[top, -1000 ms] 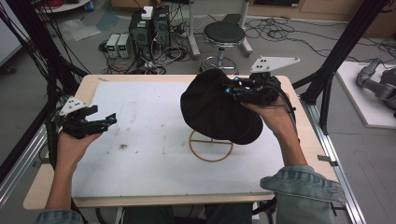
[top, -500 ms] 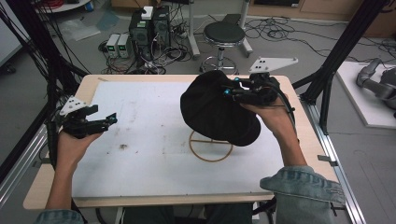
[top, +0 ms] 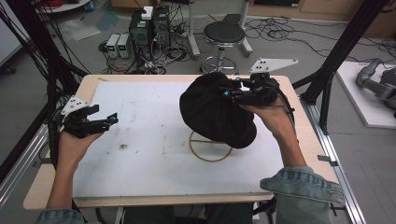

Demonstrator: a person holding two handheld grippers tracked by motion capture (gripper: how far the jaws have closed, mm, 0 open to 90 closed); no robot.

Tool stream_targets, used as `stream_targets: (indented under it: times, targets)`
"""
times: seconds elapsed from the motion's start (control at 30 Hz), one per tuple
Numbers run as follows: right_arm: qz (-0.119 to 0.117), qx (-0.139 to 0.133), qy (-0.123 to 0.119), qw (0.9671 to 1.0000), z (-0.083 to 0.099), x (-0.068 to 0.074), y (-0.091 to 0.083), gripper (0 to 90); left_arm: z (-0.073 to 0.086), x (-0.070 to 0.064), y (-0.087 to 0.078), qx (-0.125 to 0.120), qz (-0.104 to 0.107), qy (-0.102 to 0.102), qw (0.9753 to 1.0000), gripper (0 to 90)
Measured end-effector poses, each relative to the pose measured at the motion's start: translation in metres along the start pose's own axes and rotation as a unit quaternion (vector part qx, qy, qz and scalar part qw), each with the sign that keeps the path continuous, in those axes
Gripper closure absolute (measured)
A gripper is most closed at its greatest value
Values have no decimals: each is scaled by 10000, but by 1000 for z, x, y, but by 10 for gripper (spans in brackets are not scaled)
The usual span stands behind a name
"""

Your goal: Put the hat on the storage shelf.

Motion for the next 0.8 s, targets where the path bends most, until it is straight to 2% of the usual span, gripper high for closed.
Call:
stream_targets:
  times: [0.33,0.53,0.67,0.8]
  targets:
    - [-69,-17,165,9998,3,-3,2,499,0,0,-1,5,-13,-5,10000,191]
    - [-191,-65,328,9993,4,-5,3,430,0,1,-1,8,-11,-5,10000,192]
    - [-282,-144,436,9985,4,-7,3,410,0,1,-1,2,-10,-19,10000,191]
    - [-320,-147,420,9985,3,-6,6,406,0,2,-2,-2,-9,-9,10000,191]
Point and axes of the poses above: each handheld gripper's, and its own axes: y roughly forward along the jaws, z roughly out of its underside, x roughly to its left, the point moved 1 cm from there along y, roughly forward along the jaws, and after that the axes turned 11 degrees about x, right-handed, at the moved point
